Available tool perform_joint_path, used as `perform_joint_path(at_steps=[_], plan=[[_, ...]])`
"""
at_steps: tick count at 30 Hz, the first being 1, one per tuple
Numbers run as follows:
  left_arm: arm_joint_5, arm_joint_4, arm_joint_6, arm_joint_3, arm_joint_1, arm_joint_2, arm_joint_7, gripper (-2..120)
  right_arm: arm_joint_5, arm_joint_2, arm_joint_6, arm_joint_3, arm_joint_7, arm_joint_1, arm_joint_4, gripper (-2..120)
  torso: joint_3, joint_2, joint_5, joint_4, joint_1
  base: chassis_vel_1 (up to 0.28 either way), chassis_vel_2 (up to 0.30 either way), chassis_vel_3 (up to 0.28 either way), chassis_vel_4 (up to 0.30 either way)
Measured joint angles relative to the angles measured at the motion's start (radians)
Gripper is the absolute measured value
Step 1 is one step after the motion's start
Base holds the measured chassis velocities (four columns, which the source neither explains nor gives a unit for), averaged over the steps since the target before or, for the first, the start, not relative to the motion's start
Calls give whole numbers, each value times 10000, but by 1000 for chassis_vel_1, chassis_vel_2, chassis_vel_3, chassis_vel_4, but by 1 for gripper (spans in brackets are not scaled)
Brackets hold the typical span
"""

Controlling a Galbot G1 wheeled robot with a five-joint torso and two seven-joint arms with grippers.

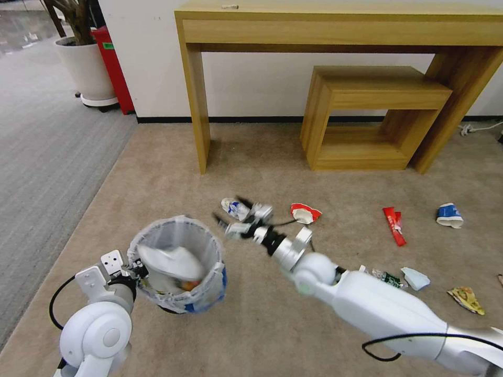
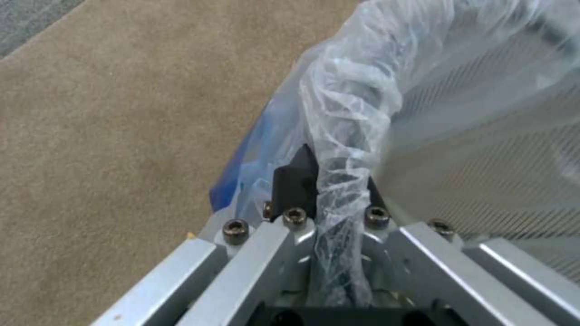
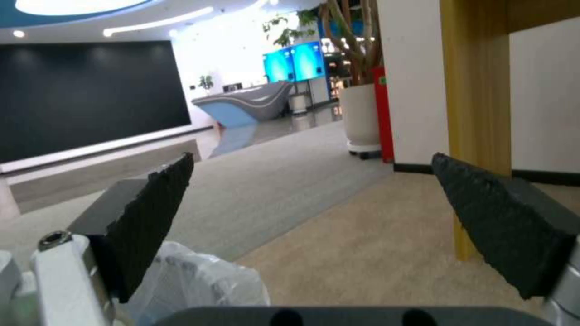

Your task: Pick up the trash bin and place the garbage on the floor into it.

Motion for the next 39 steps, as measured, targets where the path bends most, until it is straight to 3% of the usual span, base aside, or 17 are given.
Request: perform_joint_path(at_steps=[21,29,39], plan=[[114,-186,8,-76,216,-15,197,1,-8,-23,-68,342,237,-161,418,100,0,0,-1,1,1,0,0,0,0],[13,-139,13,-93,123,-6,168,1,35,-350,-225,1036,666,-308,680,100,0,0,-1,2,0,0,0,0,0],[-164,-108,38,-143,29,142,124,1,-24,-1187,-805,2589,2141,-1285,1229,100,0,0,1,0,0,0,0,0,0]])
